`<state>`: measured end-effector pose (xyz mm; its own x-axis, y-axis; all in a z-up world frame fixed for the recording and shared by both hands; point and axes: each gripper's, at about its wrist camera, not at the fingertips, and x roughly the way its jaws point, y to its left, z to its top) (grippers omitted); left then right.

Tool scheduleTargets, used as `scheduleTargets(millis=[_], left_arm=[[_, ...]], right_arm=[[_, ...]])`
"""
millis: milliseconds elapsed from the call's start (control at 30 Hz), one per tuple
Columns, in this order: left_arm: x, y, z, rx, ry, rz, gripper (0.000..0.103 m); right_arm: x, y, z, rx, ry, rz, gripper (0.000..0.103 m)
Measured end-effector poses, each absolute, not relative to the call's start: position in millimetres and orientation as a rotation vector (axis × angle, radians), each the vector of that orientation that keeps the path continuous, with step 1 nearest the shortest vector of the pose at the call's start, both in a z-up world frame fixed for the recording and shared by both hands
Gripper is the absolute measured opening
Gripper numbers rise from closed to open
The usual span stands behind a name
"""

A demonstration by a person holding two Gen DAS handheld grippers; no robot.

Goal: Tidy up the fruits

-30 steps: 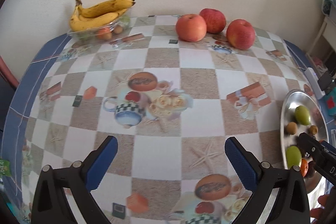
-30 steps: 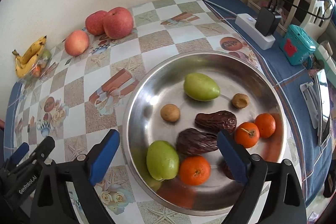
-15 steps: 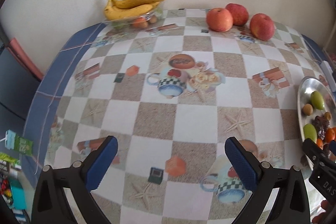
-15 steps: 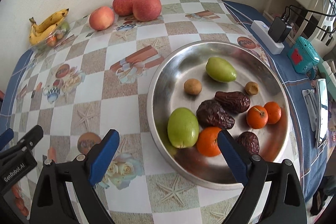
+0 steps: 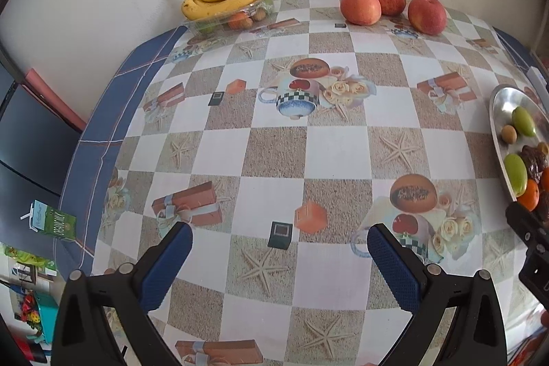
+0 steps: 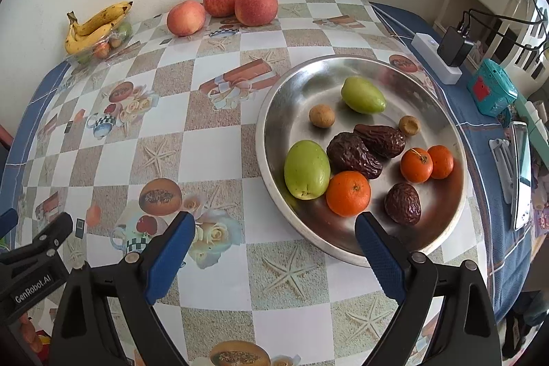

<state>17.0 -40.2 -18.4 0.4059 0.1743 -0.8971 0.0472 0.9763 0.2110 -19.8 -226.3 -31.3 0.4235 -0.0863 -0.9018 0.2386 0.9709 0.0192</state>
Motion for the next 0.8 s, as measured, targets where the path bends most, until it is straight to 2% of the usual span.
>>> scheduleTargets(millis=[167, 800], left_arm=[[18.3, -35.7, -24.4, 0.164, 1.211, 0.063, 0.103], [18.3, -36.8, -23.5, 0.152, 1.215, 0.055, 0.103]], right_arm=[[-19.3, -226.9, -27.6, 0.152, 1.101, -0.202, 0.095], [-18.8, -227.4, -26.9, 0.155, 1.102, -0.191, 0.095]])
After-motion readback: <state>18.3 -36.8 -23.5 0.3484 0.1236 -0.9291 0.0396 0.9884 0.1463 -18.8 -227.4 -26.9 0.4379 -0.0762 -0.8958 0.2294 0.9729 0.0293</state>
